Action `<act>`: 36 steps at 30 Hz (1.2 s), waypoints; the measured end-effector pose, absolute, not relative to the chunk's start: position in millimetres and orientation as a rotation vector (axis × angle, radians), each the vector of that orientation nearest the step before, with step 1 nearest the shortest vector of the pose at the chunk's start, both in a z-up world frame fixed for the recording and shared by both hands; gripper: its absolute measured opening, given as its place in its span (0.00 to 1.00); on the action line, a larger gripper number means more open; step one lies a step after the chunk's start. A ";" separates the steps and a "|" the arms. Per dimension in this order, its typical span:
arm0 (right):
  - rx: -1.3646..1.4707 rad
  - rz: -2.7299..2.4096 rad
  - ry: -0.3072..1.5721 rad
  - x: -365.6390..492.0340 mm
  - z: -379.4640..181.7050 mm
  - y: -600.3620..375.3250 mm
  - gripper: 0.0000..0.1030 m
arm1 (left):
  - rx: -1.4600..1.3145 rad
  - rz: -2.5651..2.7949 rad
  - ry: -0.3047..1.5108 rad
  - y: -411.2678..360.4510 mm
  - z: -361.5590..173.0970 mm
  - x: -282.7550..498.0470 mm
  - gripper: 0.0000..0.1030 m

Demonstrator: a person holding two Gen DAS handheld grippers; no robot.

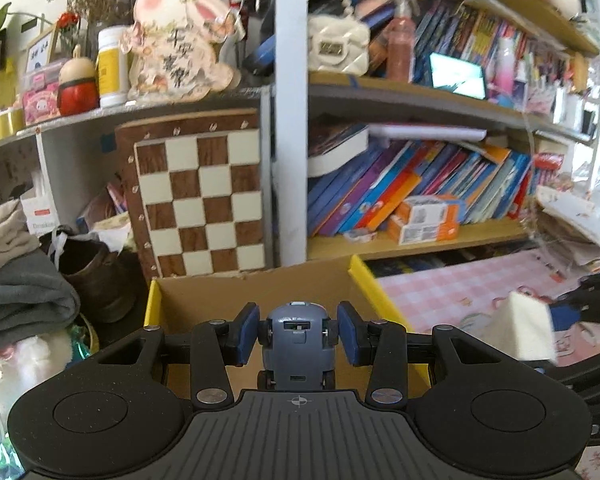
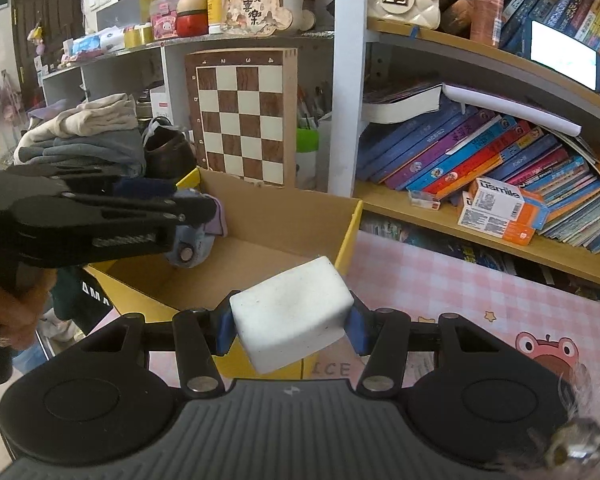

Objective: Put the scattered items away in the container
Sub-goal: 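Carry the truck with the left gripper and sponge with the right toward the yellow box, then lower the truck into the yellow box and open the left gripper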

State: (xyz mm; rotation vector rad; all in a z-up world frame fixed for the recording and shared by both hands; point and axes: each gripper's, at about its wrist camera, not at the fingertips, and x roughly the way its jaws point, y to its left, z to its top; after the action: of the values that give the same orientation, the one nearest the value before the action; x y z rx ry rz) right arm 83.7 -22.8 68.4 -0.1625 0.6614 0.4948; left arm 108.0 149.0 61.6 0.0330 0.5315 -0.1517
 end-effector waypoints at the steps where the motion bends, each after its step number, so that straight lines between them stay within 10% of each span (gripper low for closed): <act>1: -0.164 0.496 0.664 85.4 67.6 -20.9 0.49 | 0.034 -0.146 0.542 150.7 57.9 110.8 0.39; 36: -0.174 0.541 0.720 102.9 52.9 4.1 0.49 | -0.014 -0.040 0.751 182.0 -6.2 134.0 0.40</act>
State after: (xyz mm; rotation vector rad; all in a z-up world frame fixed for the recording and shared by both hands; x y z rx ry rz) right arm 102.9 4.1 52.9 -0.1741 0.7198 0.5412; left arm 134.0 182.0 -6.2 -0.0141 0.7515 -0.0405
